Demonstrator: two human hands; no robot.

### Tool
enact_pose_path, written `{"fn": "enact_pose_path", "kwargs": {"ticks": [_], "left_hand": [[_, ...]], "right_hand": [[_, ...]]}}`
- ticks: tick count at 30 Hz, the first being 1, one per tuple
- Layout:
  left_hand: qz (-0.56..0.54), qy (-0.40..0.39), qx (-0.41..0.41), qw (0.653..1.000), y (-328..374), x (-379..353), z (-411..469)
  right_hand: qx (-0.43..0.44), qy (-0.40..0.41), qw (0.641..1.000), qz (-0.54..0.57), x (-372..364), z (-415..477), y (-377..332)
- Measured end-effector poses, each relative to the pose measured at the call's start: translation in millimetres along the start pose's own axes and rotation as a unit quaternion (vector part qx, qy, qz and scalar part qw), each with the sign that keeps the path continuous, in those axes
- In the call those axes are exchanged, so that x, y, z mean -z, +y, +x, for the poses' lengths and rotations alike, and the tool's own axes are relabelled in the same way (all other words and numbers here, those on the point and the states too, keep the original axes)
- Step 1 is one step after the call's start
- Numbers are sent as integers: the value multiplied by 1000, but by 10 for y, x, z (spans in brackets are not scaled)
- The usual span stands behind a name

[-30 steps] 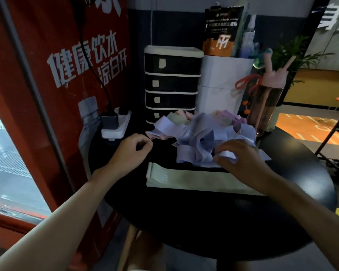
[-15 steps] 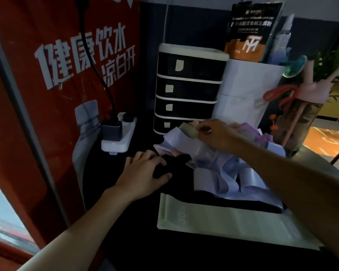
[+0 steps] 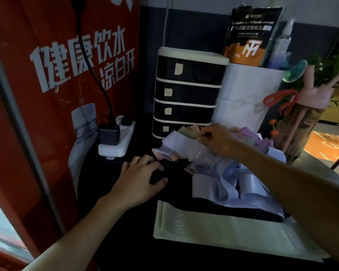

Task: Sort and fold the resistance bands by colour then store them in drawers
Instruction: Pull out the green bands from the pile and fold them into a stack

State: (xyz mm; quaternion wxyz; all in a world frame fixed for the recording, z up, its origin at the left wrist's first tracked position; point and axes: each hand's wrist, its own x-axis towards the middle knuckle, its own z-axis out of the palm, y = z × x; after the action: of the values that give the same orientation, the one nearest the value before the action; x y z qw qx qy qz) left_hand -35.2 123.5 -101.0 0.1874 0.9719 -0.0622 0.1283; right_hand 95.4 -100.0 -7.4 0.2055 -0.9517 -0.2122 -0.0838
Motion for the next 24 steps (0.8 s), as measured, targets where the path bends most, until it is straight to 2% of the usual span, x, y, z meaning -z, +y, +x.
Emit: {"fn": "enact_pose_path", "kwargs": {"ticks": [2,4,6,8,15,24], "left_hand": [[-9,-2,9,1000,-18,-3,10],[-82,13,22,996,-41,20,32],[-189,59,29,980,-27,99,61],[-237,112,18,965,46,232,128],[-250,165,-81,951,662,805,449],[-258,202,-159,931,1023,1058,401]], "right_hand": [[-6,46,997,69,71,-8,-18],[6,79,988,131,178,-44,-66],[17,112,977,181,285,-79,-104],[27,130,965,225,389,-118,-156],[65,157,927,333,712,-304,-426],[79,161,924,337,937,-612,-582]]}}
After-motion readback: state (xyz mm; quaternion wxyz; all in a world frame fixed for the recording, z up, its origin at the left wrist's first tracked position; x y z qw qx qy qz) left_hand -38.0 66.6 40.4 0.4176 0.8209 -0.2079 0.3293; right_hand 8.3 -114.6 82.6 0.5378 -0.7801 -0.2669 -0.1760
